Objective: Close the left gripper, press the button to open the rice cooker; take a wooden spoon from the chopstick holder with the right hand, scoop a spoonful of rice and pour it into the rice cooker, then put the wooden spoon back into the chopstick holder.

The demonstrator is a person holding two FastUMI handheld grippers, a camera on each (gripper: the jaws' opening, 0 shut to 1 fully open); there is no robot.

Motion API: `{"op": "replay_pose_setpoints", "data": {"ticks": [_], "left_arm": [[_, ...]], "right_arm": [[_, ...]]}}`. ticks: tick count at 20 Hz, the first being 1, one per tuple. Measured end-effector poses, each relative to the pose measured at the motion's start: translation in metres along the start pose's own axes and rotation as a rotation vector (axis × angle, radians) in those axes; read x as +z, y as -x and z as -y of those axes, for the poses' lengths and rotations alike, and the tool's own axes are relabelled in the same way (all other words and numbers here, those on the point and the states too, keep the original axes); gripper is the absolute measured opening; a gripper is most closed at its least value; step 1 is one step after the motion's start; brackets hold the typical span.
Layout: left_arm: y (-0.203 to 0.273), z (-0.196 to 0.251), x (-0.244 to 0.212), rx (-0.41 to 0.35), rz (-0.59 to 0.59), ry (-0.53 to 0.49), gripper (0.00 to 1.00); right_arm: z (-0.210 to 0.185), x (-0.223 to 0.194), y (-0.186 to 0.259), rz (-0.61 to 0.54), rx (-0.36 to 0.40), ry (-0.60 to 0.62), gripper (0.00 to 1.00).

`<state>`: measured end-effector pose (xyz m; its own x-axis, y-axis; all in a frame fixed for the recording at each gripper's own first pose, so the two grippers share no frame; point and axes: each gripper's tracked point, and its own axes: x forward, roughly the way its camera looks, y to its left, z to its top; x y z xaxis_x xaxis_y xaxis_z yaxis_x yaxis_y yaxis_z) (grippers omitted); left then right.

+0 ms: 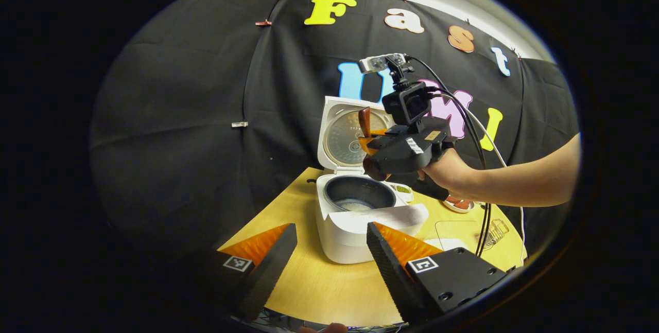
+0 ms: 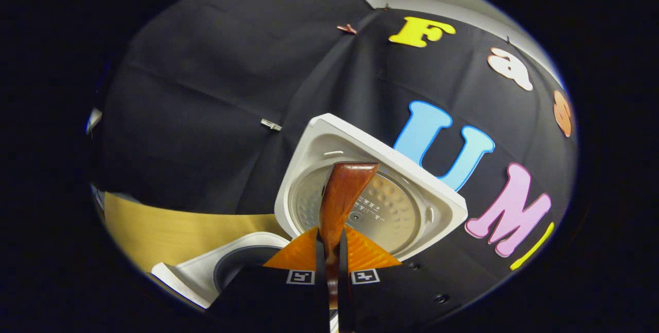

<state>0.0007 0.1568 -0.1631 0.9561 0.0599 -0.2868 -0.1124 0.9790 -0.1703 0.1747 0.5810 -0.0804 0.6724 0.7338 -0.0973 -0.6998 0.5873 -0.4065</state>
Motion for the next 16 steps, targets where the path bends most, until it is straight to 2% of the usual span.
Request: {"op": "replay_pose_setpoints", "data": {"ticks": [2, 3, 11, 13, 16], "left_arm": [[0.001, 0.003, 0.0, -0.003, 0.002, -0.006, 0.94], [0.002, 0.003, 0.0, -0.002, 0.003, -0.011, 0.94], [0.007, 0.016, 0.005, -0.015, 0.011, -0.043, 0.94], [0.008, 0.021, 0.005, -0.021, 0.012, -0.052, 0.94], [0.011, 0.03, 0.009, -0.033, 0.015, -0.058, 0.94]], "right_arm": [[-0.003, -0.001, 0.001, -0.003, 0.01, -0.008, 0.11], [0.0, -0.002, 0.002, -0.014, 0.008, -0.065, 0.11], [0.055, -0.027, 0.018, -0.111, -0.103, -0.864, 0.11], [0.071, -0.03, 0.03, -0.092, -0.122, -0.992, 0.11], [0.091, -0.027, 0.058, -0.06, -0.148, -1.119, 0.11]]}}
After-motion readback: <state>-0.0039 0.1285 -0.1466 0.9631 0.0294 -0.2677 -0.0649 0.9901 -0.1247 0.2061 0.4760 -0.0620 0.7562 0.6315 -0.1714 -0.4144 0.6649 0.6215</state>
